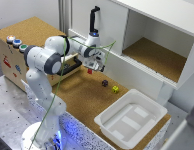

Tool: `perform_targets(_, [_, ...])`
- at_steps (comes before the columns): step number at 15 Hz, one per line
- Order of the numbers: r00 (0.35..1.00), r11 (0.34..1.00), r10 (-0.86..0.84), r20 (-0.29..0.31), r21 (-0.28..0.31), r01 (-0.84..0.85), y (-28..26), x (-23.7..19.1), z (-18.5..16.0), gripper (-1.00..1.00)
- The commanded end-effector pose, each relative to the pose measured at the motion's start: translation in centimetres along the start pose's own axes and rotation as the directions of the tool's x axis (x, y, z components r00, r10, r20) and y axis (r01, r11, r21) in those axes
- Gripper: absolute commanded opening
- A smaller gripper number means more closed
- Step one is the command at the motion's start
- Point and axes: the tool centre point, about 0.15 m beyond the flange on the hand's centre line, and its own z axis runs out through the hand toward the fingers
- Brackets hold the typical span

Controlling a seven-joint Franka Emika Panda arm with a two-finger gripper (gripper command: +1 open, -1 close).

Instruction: Put the pink object on the table

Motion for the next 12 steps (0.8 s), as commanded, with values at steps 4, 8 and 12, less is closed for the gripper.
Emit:
perform_targets(4, [0.988, 0.996, 0.054, 0.145, 0.069, -0.064, 1.0, 0.6, -0.5, -1.00])
perform_targets(8, [0.962, 0.980, 0.154, 0.224, 0.087, -0.177, 2.2, -0.7, -0.2, -1.00])
perform_targets(12, [0.958, 0.982, 0.153, 0.243, 0.073, -0.176, 2.1, 0.4, -0.8, -1.00])
